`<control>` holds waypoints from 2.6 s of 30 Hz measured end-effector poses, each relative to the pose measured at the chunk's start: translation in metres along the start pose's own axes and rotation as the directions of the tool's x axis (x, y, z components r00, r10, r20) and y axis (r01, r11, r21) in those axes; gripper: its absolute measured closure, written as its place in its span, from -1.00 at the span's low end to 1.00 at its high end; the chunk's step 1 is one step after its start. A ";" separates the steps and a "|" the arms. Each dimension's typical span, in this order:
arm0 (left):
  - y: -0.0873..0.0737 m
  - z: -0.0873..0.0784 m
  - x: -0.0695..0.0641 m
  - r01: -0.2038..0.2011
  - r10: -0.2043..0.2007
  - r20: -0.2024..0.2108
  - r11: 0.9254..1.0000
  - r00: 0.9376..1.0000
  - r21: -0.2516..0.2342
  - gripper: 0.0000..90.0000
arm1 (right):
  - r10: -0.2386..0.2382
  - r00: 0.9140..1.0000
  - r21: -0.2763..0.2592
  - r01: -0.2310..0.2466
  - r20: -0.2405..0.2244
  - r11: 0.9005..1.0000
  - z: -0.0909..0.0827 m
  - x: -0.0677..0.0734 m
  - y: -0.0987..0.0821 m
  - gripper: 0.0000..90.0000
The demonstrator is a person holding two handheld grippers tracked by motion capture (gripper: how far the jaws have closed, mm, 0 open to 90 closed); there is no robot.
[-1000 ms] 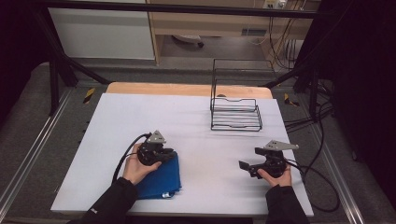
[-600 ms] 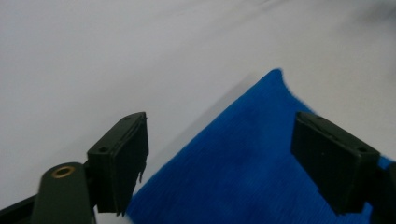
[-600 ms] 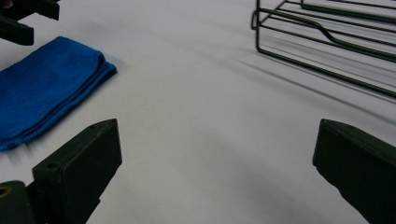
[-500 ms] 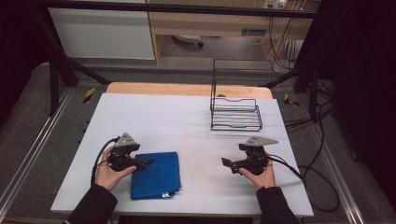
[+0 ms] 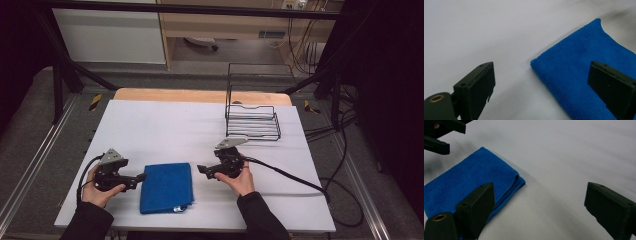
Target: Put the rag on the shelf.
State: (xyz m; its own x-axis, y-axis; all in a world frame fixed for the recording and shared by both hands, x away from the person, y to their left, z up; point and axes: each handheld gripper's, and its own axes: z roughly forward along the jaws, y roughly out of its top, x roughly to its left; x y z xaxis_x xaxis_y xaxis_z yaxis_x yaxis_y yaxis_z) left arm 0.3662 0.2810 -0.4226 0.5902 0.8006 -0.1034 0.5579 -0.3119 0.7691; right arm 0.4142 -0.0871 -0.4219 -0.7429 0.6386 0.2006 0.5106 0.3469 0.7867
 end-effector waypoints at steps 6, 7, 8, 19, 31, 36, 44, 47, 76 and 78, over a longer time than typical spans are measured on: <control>-0.003 -0.004 0.004 0.012 -0.012 -0.006 1.000 1.000 -0.009 -0.82 | -0.005 1.000 0.054 0.005 -0.017 0.999 0.035 0.009 0.005 -0.42; -0.003 -0.004 0.004 0.010 -0.010 -0.006 1.000 1.000 -0.010 -0.82 | -0.001 1.000 0.066 0.003 -0.018 0.998 0.039 0.010 0.006 -0.38; -0.003 -0.004 0.004 0.009 -0.009 -0.009 1.000 1.000 -0.011 -0.82 | -0.004 1.000 0.074 0.006 -0.022 0.997 0.043 0.011 0.006 -0.37; -0.003 -0.003 0.004 0.025 -0.025 -0.009 1.000 1.000 -0.014 -0.81 | -0.031 0.996 0.095 0.038 -0.080 0.995 0.067 0.022 0.004 0.14; -0.003 -0.003 0.005 0.018 -0.018 -0.012 1.000 1.000 -0.014 -0.80 | -0.015 0.991 0.131 0.033 -0.132 0.991 0.068 0.035 0.000 0.39; -0.004 -0.005 0.006 0.021 -0.021 -0.014 1.000 1.000 -0.020 -0.80 | -0.060 0.996 0.121 0.068 -0.067 0.990 0.070 0.029 0.004 0.13; -0.004 -0.004 0.006 0.016 -0.017 -0.022 1.000 1.000 -0.021 -0.79 | 0.001 0.987 0.134 0.020 -0.161 0.991 0.068 0.044 -0.006 0.67; -0.004 -0.004 0.006 0.015 -0.016 -0.023 1.000 1.000 -0.021 -0.79 | 0.022 0.985 0.135 0.001 -0.170 0.991 0.069 0.045 -0.008 0.76; -0.003 -0.004 0.002 0.015 -0.015 -0.015 0.999 1.000 -0.033 -0.79 | 0.084 0.996 0.137 -0.079 -0.031 0.987 0.000 0.021 -0.008 0.87; -0.002 -0.003 -0.002 0.011 -0.011 -0.002 0.999 1.000 -0.030 -0.79 | 0.089 0.996 0.136 -0.085 -0.021 0.987 -0.005 0.016 -0.010 0.87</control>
State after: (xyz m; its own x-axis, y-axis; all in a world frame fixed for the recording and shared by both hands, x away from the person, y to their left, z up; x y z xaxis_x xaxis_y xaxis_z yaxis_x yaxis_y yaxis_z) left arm 0.3620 0.2817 -0.4219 0.5828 0.8050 -0.1109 0.5465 -0.2872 0.7867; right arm 0.3948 -0.0839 -0.4233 -0.7035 0.6525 0.2819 0.6261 0.3812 0.6802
